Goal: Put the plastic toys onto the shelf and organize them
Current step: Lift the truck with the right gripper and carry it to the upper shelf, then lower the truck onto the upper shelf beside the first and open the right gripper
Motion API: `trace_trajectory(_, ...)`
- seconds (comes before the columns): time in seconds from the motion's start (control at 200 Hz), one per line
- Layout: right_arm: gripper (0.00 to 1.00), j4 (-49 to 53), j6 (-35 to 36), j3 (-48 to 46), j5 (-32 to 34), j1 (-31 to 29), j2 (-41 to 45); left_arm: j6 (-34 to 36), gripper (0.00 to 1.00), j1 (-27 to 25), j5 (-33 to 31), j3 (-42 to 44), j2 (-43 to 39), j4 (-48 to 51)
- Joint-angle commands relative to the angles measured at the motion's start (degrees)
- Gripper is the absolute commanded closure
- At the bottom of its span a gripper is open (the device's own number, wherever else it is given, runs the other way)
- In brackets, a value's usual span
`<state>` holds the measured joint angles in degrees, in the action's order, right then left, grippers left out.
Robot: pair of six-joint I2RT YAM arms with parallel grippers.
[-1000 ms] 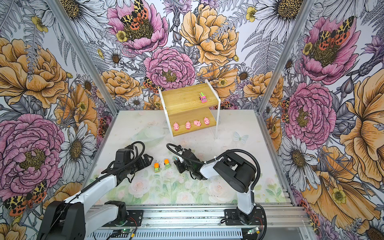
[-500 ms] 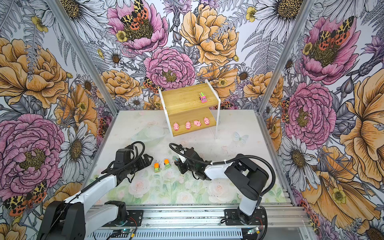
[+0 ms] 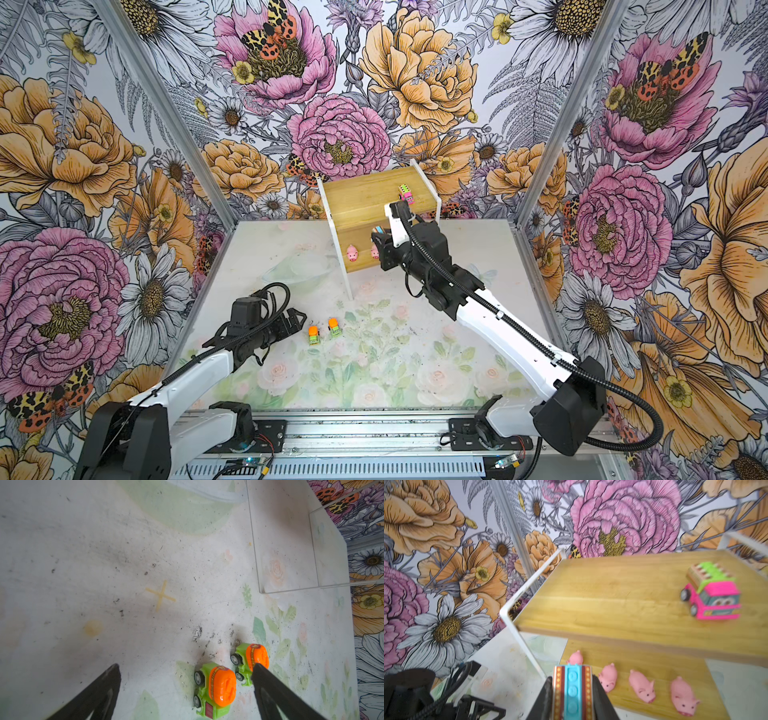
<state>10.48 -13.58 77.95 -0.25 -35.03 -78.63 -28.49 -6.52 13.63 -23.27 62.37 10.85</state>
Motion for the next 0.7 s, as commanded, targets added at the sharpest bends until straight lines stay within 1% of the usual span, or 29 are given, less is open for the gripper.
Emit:
trace_trajectory(0.0,0.79,6.5,1.7,8.4,2.4,1.5,-5.6,1.1,0.01,0.1,1.4,-0.9,0.2,-1.3)
trace_trajectory(0.155,0.79,9.1,1.7,19.2,4.9,3.1,-13.2,1.1,0.01,0.1,1.4,-0.8,-0.1,-1.3)
trace_trajectory(0.38,0.79,10.6,-0.1,27.8,5.6,4.9,-20.0,1.1,0.01,0.2,1.3,-0.8,-0.3,-1.2)
trace_trajectory(0.535,0.79,11.4,-0.9,30.6,5.9,5.4,-22.6,1.1,0.01,0.1,1.2,-0.8,-0.3,-1.0)
trace_trajectory(0.696,0.78,11.6,-1.3,31.3,6.3,5.7,-24.0,1.1,0.01,0.1,1.0,-0.8,-0.3,-0.9)
